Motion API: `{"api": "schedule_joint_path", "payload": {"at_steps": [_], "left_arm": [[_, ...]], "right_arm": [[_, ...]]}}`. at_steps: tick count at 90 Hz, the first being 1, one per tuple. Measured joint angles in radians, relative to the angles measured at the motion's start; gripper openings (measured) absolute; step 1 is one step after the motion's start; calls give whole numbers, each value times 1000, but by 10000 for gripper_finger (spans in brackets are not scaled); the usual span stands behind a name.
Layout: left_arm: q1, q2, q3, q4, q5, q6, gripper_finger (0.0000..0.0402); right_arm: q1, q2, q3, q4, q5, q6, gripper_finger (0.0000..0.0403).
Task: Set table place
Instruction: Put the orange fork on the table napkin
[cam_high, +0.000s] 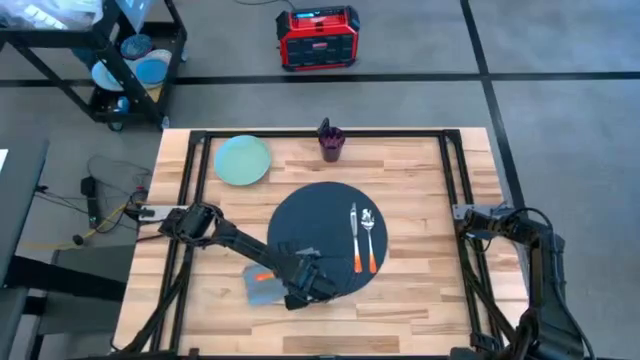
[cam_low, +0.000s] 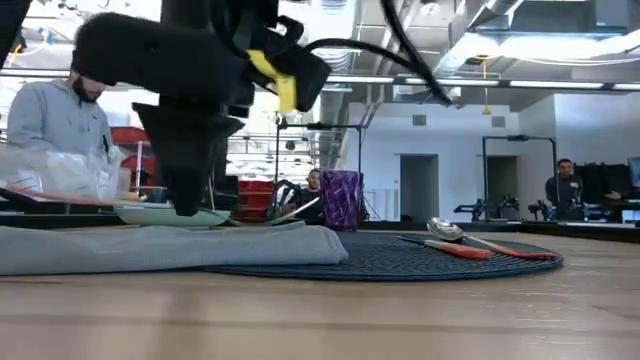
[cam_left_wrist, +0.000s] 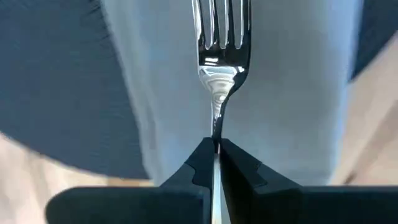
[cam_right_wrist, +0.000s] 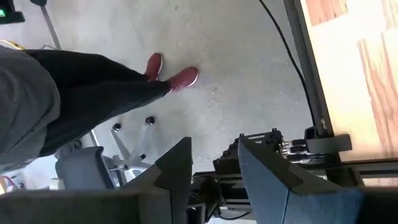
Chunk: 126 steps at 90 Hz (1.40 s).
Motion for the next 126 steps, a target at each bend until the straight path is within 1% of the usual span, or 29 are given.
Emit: {"api": "schedule_joint_path", "payload": {"at_steps": [19,30,46,75,86,113,126], "left_arm": [[0,0,-4,5,-19,-14,0],[4,-1,-35,42,-20,-45,0],[4,-1,-80,43,1,-62,0],[4,-1,-81,60,21,-94,2],[4,-1,-81,61,27,-104,24],[6,-1,-81,57,57,-142,105],[6,-1,-81,54,79,-165,130]], "right_arm": [[1,0,0,0,0,1,118],[1,0,0,0,0,3,118],[2,0,0,1,0,26,118],[3,0,0,16,0,26,118],[3,0,0,30,0,26,118],[3,0,0,46,-1,29,118],[3,0,0,50,-1,28,118]]}}
